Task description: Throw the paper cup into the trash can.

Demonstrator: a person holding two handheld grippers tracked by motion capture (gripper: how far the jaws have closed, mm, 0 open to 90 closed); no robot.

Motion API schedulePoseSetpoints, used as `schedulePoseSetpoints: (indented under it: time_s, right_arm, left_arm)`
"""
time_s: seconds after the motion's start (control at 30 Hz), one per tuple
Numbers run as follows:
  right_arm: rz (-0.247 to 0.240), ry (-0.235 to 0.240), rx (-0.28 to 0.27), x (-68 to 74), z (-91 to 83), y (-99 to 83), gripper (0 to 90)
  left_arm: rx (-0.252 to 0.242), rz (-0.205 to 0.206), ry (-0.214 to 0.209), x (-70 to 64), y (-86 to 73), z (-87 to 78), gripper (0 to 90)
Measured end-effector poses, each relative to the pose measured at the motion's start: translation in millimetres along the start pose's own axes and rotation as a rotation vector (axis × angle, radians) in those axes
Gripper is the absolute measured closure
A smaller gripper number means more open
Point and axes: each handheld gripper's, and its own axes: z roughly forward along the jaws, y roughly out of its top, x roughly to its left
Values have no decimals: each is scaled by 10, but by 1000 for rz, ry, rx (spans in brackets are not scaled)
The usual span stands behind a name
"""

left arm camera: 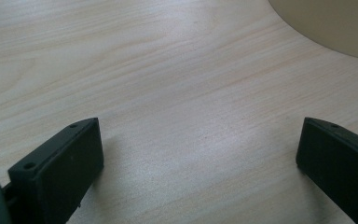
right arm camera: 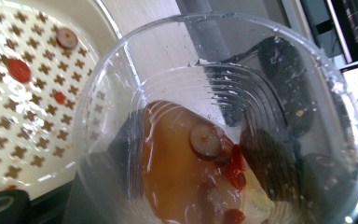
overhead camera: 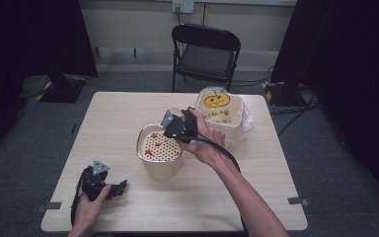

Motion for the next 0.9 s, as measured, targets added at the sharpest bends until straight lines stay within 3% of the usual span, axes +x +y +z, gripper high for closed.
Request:
schedulePoseSetpoints:
  time_s: [0.13, 0.3, 0.77, 0.9]
  right_arm:
    - [-42, -25, 20, 16, 5, 31, 448]
    - [-149, -79, 56, 62, 42, 63, 451]
    - [-301, -154, 120, 155, 149, 102, 458]
    - [-370, -188, 146, 186, 179, 118, 461]
  left_arm:
    - [0, 0, 0, 0, 0, 0, 0]
    - [0, 0, 0, 0, 0, 0, 0]
    - [-1, 0, 0, 1, 0, 1, 0]
    - [-1, 0, 1, 0, 0, 0, 0]
